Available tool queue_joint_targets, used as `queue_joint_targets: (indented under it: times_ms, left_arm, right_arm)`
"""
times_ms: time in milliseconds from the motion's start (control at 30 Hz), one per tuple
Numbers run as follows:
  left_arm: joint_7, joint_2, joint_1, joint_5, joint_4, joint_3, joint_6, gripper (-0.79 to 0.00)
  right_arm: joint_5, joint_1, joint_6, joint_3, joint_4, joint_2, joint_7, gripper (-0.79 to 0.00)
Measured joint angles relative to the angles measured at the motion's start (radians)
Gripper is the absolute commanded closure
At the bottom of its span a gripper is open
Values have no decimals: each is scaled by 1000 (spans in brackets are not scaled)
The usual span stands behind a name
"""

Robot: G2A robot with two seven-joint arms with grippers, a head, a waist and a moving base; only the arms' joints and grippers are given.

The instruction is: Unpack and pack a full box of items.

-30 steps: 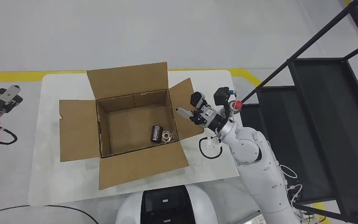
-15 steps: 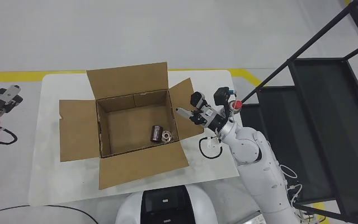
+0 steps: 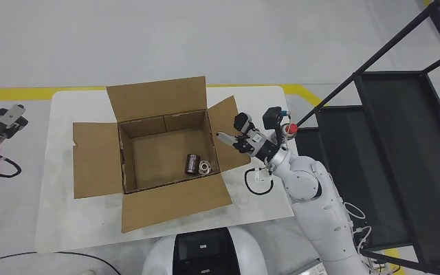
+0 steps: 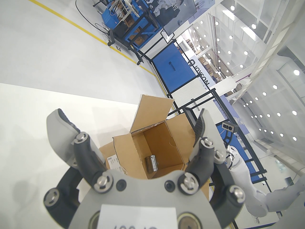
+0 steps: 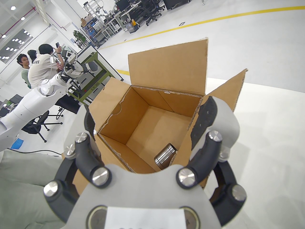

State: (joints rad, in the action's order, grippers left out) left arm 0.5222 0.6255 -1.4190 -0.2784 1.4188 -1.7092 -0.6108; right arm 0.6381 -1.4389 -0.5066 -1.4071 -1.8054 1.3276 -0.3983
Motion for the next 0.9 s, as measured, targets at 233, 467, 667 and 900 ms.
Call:
queue_joint_targets:
  times_ms: [233, 467, 667, 900]
  left_arm:
    - [0, 0, 0, 0, 0, 0, 0, -785]
    - [0, 0, 0, 0, 0, 0, 0, -785]
    - [0, 0, 0, 0, 0, 0, 0, -785]
    - [0, 0, 0, 0, 0, 0, 0, -785]
  right_arm:
    - [0, 0, 0, 0, 0, 0, 0, -785]
    - [0, 0, 0, 0, 0, 0, 0, -785]
    - [0, 0, 0, 0, 0, 0, 0, -785]
    - [-23, 56, 63, 66, -37, 1, -91, -785]
